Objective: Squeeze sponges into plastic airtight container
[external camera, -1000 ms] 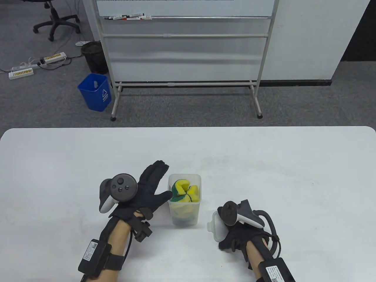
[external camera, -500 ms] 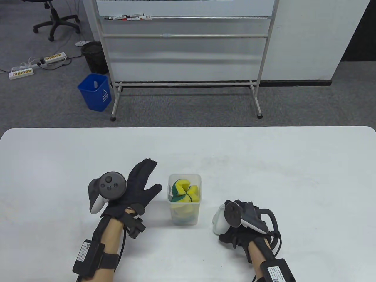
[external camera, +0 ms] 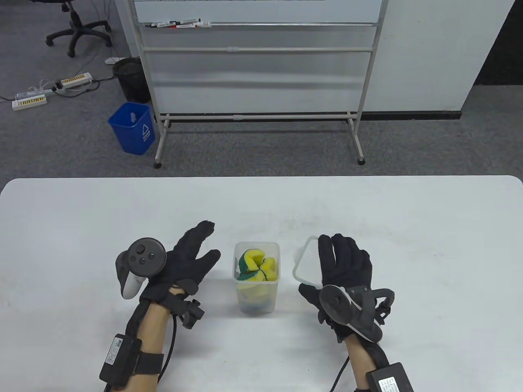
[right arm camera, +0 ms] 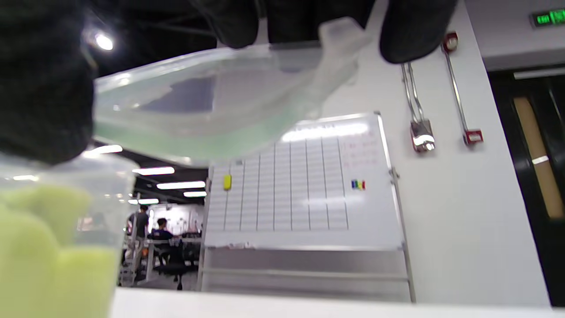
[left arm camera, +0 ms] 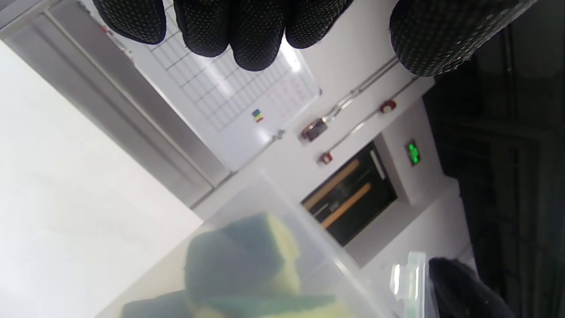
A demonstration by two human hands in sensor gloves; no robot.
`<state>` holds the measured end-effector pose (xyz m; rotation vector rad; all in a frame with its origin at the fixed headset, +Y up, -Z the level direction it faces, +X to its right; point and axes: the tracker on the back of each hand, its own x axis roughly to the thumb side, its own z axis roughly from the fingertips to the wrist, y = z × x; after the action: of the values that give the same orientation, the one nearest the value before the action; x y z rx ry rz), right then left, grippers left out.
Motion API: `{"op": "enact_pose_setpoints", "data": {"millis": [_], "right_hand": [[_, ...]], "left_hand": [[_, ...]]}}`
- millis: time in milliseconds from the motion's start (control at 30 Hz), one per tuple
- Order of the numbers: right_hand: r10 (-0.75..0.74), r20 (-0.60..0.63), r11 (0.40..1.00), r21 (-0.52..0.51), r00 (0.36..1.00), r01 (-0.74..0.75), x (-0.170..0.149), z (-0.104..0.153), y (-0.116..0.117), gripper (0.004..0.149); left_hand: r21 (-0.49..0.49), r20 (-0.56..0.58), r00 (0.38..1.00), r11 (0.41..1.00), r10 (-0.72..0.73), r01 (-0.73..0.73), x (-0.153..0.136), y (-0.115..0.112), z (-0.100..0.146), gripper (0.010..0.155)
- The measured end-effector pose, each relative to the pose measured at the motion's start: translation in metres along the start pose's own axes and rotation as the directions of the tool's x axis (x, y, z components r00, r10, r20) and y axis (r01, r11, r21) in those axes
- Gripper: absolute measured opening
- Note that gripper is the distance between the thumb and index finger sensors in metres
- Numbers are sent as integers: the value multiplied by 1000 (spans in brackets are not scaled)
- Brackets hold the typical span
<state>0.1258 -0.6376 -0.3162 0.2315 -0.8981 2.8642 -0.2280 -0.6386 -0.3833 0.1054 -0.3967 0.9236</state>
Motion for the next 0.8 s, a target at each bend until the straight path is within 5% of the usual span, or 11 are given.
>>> {"op": "enact_pose_setpoints", "data": {"millis": [400,667,800], "right_hand": [[-24,172,982,-180,985,56,65,-19,-59,118],[-66,317,976,-175,946,126,102,-31,-73,117],[-47,342,976,-184,939,116,110,-31,-68,117]], "left_hand": [[-80,179,975,990,131,-118,45,-5,2,77],[-175,262,885,920,386,-349,54,-9,2,77],[-150,239,872,904,427,-401,52,-8,1,64]]}}
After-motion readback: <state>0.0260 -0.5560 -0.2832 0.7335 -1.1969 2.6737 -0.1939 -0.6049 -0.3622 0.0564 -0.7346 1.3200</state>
